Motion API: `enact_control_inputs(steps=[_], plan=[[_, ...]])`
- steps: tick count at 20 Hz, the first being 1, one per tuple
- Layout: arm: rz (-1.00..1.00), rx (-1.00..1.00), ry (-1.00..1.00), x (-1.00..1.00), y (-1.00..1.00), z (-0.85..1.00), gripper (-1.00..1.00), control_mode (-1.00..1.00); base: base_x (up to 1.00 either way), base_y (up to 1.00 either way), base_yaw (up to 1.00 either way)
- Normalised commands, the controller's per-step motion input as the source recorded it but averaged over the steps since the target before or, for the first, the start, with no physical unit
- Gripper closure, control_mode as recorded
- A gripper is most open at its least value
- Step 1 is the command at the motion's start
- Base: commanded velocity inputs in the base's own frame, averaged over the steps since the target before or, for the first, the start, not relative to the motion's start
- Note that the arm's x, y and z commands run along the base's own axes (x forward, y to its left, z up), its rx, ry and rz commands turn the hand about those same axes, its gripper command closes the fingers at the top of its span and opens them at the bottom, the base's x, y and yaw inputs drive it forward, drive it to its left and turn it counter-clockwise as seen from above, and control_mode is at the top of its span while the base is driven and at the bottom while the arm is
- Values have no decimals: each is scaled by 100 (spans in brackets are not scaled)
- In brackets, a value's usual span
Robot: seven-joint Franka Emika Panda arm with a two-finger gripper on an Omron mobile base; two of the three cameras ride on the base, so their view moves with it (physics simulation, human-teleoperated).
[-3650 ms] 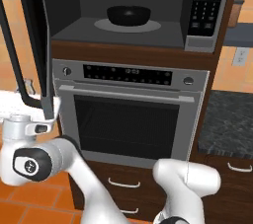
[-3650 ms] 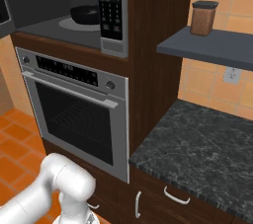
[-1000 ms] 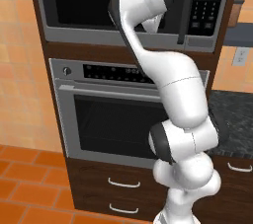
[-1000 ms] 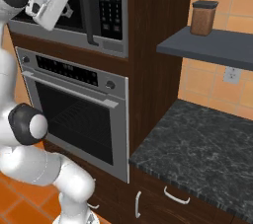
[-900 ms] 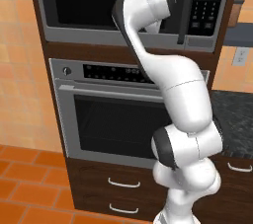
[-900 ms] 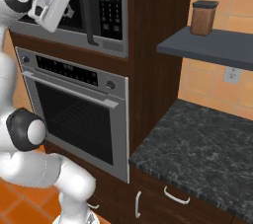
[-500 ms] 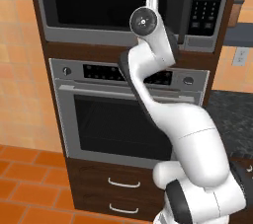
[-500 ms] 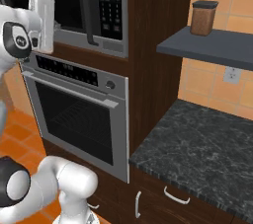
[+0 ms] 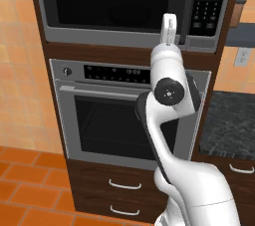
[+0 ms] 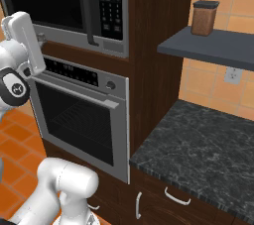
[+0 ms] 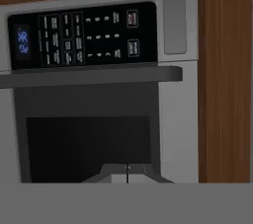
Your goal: Open the microwave, place the bowl with waffle inside the microwave, then close the microwave door and turn it on.
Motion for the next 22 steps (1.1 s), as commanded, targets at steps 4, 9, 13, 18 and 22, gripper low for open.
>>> enact_control_inputs(steps=[4,9,13,18,22], plan=[[-1,0,-10,-100,-23,76,100,-100,0,0,0],[-16,0,15,-100,-42,46,100,-100,0,0,0],[-26,0,27,-100,-52,12,100,-100,0,0,0],[-17,0,11,-71,-52,-18,100,-100,0,0,0],[1,0,10,28,-3,-46,100,-100,0,0,0]])
